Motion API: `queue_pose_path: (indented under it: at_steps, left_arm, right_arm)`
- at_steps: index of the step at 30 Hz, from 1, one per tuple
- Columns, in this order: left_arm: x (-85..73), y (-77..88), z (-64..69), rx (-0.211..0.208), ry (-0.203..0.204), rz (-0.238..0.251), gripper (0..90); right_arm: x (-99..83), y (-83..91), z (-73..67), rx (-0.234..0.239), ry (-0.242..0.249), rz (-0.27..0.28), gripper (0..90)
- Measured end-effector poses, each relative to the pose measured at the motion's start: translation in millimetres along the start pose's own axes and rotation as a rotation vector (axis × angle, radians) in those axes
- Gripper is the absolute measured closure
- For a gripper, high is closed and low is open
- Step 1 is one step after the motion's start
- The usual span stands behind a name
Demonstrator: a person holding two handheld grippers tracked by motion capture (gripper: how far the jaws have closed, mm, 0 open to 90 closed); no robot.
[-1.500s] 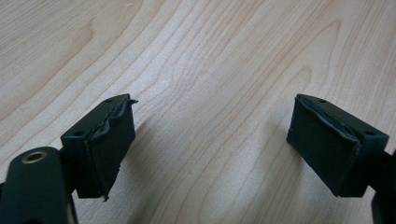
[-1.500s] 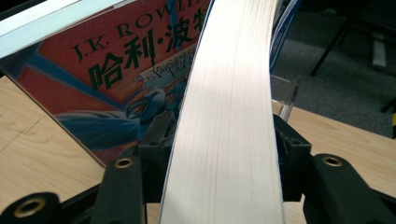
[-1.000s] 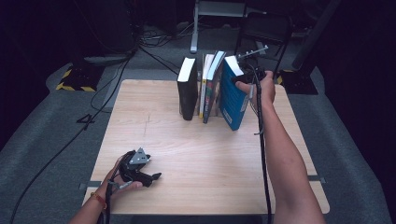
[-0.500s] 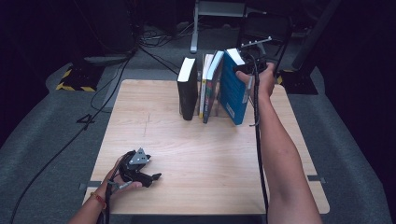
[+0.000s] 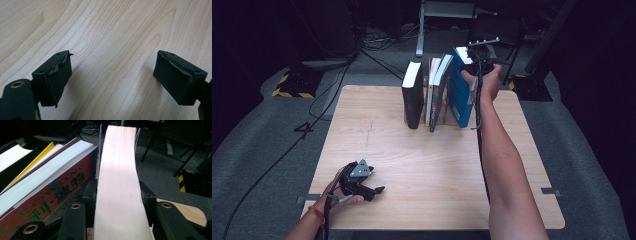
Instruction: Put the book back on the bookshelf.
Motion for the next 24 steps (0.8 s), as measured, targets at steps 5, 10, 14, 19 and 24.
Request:
queue_pose_path:
  at_steps: [5,10,14,19,24]
  left_arm:
    - [-0.5,0.4,0.6,0.001,-0.005,-0.002,14.7]
    - [-0.7,0.5,0.8,0.001,-0.007,-0.003,14.6]
    - [-0.7,0.4,0.8,0.001,-0.008,-0.003,14.6]
    - [-0.6,0.4,1.1,0.002,-0.006,-0.002,14.6]
    - [-0.5,0.3,1.5,0.002,-0.005,-0.003,14.6]
  right_arm:
    - [-3.7,-7.4,-0.1,-0.021,-0.025,0.008,60.3]
    - [-9.9,-15.0,2.3,-0.013,-0.059,0.030,60.2]
    - [-12.2,-14.5,2.1,-0.012,-0.056,0.024,59.8]
    - [-21.4,-13.6,-2.2,0.026,-0.039,0.009,59.0]
    - [-25.0,-12.4,-3.4,0.031,-0.029,0.012,58.8]
Point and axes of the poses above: each handheld gripper's, and its own axes: y roughly backward along the jaws, x roughly out of its top, z roughly to its right, the point moved 10 cm from there along -y, roughly forward along the jaws, and after that the axes turned 15 degrees about -z, right-handed, at the moved point
